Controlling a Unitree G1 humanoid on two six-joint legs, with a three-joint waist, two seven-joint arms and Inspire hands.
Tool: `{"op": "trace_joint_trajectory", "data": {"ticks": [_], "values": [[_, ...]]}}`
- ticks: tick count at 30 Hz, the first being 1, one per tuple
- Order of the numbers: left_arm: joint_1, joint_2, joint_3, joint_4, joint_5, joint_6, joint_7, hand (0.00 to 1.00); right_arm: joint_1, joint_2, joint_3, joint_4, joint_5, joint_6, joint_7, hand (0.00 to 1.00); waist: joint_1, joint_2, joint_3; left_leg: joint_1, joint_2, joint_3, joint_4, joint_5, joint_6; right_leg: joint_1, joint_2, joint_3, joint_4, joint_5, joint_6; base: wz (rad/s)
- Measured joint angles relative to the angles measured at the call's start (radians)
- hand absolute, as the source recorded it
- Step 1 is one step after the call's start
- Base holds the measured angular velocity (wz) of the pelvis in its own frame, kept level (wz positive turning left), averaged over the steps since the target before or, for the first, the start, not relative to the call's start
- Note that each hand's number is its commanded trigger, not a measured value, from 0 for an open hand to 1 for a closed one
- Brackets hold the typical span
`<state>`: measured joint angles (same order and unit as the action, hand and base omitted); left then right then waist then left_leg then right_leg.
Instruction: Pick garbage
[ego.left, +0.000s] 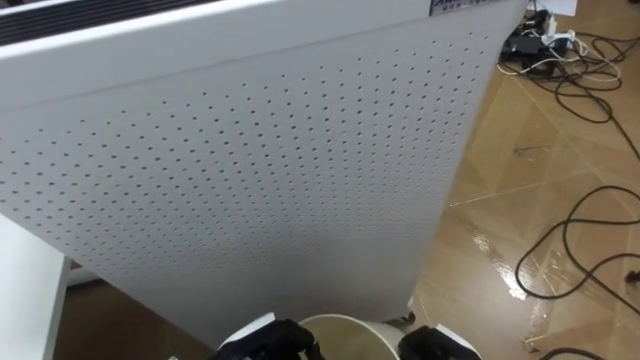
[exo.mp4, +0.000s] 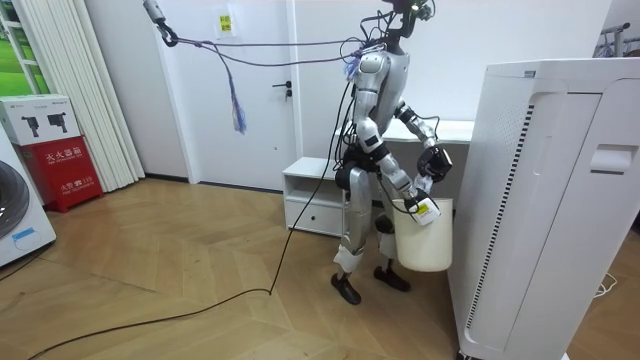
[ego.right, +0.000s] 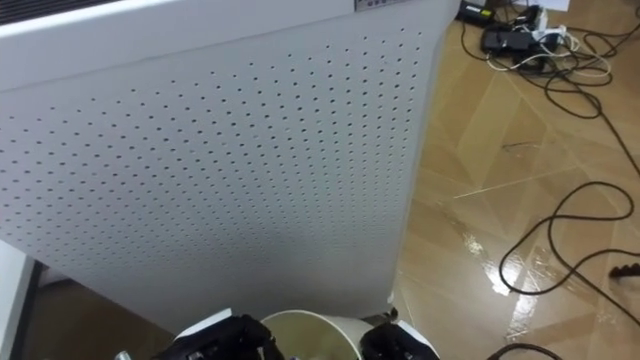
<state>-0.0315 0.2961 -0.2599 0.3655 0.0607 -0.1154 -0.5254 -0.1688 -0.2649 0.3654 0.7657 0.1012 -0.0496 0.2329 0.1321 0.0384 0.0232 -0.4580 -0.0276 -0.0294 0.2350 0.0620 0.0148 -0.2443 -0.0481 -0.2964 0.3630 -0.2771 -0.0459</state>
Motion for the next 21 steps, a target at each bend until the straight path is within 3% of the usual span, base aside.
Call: {"op": "trace_joint_trajectory", "data": {"ticks": [12, 21], "values": [[0.009, -0.002, 0.051, 0.02, 0.038, -0.015, 0.044, 0.0, 0.064, -0.007, -0.016, -0.007, 0.031, -0.006, -0.006, 1.0, -0.001, -0.011, -0.0096, 0.012, -0.003, -0.001, 0.004, 0.0, 0.0, 0.019, -0.009, -0.01, -0.003, -0.001, 0.0, 0.01], [0.083, -0.001, 0.051, 0.066, 0.052, -0.013, 0.08, 0.0, 0.113, -0.023, -0.017, -0.005, 0.03, -0.006, -0.012, 1.0, -0.032, -0.019, -0.0107, 0.056, -0.007, -0.003, -0.004, 0.0, 0.0, 0.061, -0.013, -0.014, -0.002, -0.012, 0.002, 0.01]]}}
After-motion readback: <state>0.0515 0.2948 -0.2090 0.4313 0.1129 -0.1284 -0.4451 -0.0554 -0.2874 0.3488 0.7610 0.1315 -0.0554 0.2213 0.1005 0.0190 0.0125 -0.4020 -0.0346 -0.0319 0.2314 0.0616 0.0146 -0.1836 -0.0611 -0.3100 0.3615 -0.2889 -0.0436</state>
